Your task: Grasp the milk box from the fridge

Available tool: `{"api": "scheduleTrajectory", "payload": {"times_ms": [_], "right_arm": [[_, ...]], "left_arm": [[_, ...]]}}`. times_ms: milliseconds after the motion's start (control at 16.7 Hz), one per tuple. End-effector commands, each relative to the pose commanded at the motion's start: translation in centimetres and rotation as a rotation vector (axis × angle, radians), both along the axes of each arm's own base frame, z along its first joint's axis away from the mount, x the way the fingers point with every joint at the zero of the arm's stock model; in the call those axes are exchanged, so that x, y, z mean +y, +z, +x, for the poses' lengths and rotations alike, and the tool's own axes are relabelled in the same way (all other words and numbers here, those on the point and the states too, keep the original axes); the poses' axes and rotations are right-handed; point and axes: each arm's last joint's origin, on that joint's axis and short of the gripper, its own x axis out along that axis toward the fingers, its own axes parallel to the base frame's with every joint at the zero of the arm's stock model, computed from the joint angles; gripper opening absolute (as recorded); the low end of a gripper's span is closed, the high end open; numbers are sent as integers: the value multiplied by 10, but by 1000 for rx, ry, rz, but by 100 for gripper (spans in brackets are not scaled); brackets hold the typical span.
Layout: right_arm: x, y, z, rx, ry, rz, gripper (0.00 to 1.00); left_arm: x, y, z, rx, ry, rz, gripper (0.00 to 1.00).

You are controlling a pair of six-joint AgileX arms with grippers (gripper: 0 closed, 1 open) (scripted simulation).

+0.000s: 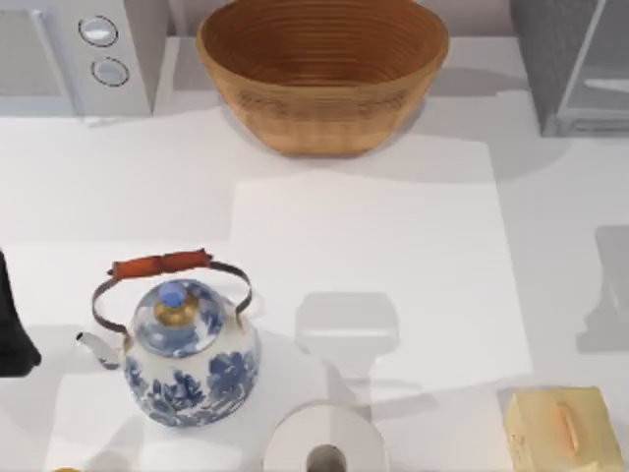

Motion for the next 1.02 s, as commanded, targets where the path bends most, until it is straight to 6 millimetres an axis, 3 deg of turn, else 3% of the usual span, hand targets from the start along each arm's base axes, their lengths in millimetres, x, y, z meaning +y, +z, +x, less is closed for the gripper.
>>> {"api": "scheduleTrajectory", "payload": {"times_ms": [300, 720, 1020], "right_arm": [[2, -25, -9, 14, 1, 0, 0], [3, -24, -8, 12, 7, 2, 0], [12, -10, 4, -22, 123, -3, 0]], "left_arm": [[0, 0, 0, 0, 0, 0, 100], [0, 0, 0, 0, 0, 0, 100], [0, 0, 0, 0, 0, 0, 100]]}}
